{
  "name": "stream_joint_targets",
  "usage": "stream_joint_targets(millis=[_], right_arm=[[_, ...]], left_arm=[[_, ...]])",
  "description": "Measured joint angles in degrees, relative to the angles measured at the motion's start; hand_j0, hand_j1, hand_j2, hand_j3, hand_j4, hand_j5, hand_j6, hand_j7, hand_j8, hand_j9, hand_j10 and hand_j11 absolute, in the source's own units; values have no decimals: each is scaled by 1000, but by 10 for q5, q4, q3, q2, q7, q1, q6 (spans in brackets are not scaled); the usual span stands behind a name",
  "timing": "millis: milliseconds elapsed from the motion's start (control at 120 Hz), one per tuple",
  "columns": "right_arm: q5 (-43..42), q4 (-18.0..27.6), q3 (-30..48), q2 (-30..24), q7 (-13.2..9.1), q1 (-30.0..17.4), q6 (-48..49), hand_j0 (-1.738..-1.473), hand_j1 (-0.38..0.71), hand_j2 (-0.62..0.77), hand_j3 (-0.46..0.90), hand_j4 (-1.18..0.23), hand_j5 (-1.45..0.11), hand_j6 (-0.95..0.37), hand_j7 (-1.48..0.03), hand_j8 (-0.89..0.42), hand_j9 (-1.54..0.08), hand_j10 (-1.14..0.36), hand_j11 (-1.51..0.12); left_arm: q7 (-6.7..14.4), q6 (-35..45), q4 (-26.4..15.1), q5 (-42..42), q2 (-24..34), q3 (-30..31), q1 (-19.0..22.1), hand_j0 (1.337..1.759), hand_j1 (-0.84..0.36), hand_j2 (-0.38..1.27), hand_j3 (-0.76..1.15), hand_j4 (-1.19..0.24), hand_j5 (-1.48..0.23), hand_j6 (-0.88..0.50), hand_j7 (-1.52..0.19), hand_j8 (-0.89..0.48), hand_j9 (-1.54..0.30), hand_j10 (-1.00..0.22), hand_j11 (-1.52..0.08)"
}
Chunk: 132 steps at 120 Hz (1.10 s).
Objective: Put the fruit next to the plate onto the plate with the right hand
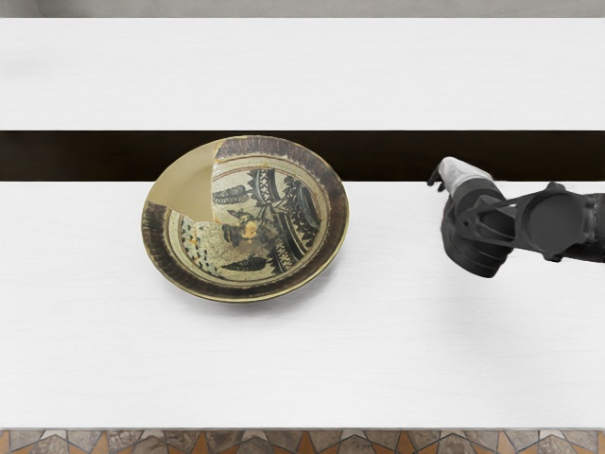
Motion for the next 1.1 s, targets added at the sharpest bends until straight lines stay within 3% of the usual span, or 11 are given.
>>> stream_joint_targets(millis=[267,550,1100], right_arm=[[-1,10,2,-9,0,2,-1,-1658,-98,-41,0,-211,-273,-212,-273,-211,-273,-211,-273],[-1,18,-2,-43,0,-2,-2,-1658,-188,-26,0,-136,-176,-137,-176,-137,-176,-136,-176],[-2,22,-1,-52,0,-17,-2,-1658,213,-79,0,-475,-621,-477,-619,-476,-621,-476,-621]], left_arm=[[0,0,0,0,0,0,0,1658,349,0,0,-1,0,-1,0,-1,0,0,0],[0,0,0,0,0,0,0,1658,349,0,0,-1,0,-1,0,-1,0,0,0],[0,0,0,0,0,0,0,1658,349,0,0,-1,0,-1,0,-1,0,0,0]])
